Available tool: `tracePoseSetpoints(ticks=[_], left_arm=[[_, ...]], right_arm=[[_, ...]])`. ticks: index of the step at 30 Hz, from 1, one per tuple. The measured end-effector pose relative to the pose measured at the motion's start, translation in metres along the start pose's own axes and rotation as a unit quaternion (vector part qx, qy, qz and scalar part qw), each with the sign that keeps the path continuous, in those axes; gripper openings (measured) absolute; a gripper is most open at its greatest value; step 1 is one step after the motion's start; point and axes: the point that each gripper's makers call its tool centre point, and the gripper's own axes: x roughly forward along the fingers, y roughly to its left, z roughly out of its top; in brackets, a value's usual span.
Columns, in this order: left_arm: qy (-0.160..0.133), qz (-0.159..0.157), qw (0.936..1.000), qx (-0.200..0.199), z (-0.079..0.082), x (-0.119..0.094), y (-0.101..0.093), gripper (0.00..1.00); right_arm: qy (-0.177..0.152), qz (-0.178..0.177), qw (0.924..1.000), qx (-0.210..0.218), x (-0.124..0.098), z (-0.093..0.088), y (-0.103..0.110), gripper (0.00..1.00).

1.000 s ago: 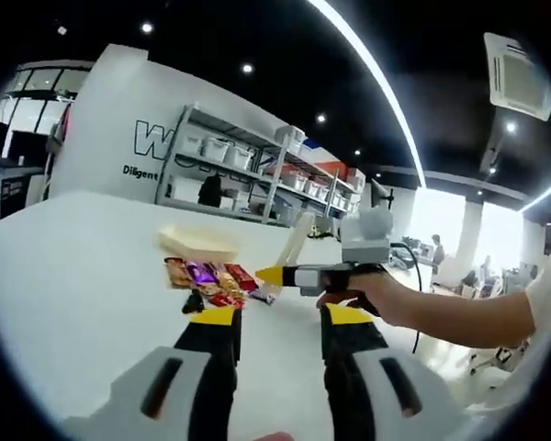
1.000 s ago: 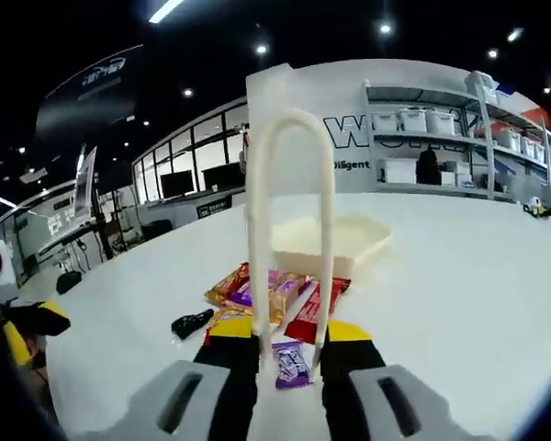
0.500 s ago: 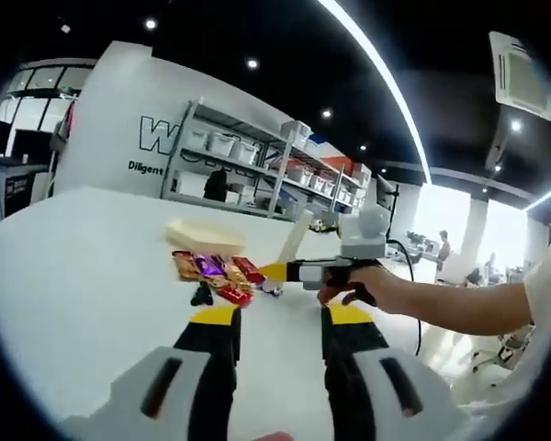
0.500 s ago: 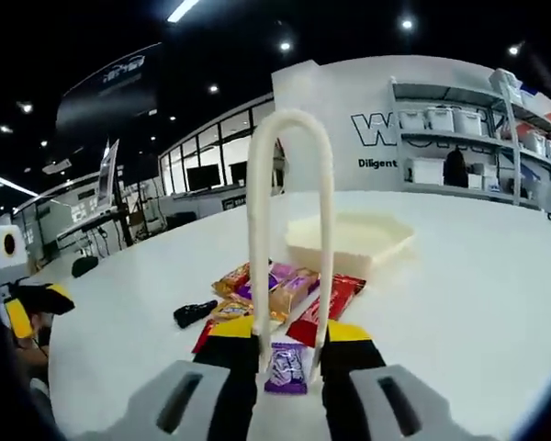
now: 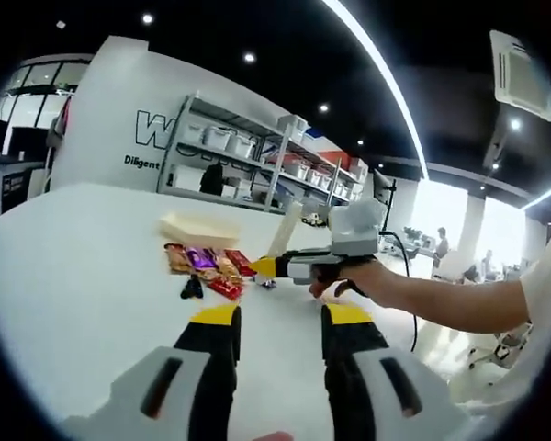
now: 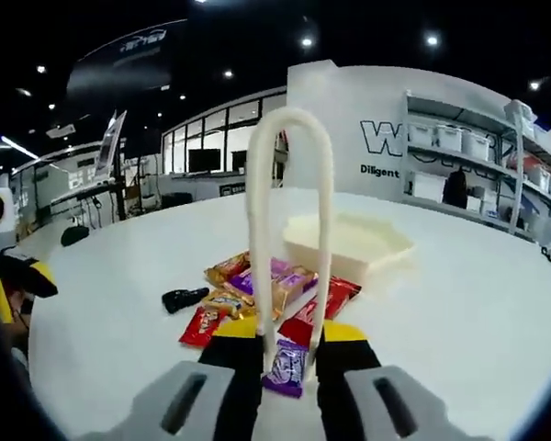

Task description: Place the target food into the container with the food tongs after gripping and lifting it, then release it inside without dropping or visibly crushing the food.

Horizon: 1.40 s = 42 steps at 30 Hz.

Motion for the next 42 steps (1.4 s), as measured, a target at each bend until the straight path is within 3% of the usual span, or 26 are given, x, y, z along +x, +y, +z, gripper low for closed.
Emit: tracePoseSetpoints(ticks=[4, 6, 13, 17, 31, 38, 40, 42], left_arm=[[0.003, -0.001, 1.0000, 0.001, -0.001, 0.000, -0.002, 0.33], [0.004, -0.002, 1.0000, 0.002, -0.002, -0.001, -0.002, 0.33], [0.003, 0.009, 0.9999, -0.005, -0.003, -0.002, 0.006, 0.34], [0.018, 0.034, 0.9988, 0.029, -0.006, -0.003, 0.016, 0.36], [0.037, 0.061, 0.9963, 0.049, -0.009, -0.003, 0.030, 0.48], [0.045, 0.075, 0.9938, 0.069, -0.010, -0.003, 0.031, 0.64], [0.043, 0.081, 0.9930, 0.074, -0.009, -0.003, 0.031, 0.74], [0.039, 0.089, 0.9928, 0.070, -0.008, -0.003, 0.032, 0.90]], right_arm=[[-0.003, -0.005, 0.9999, 0.013, 0.000, 0.000, -0.004, 0.12], [-0.008, -0.003, 0.9990, 0.045, -0.002, 0.001, -0.007, 0.12], [-0.032, -0.015, 0.9978, 0.055, -0.017, 0.016, -0.020, 0.12], [-0.053, -0.023, 0.9968, 0.055, -0.026, 0.033, -0.028, 0.12], [-0.079, -0.003, 0.9964, 0.033, -0.020, 0.088, -0.029, 0.13], [-0.082, 0.017, 0.9953, 0.048, -0.009, 0.105, -0.026, 0.13], [-0.084, 0.026, 0.9942, 0.063, -0.005, 0.112, -0.028, 0.13], [-0.083, 0.028, 0.9937, 0.069, -0.001, 0.120, -0.031, 0.13]])
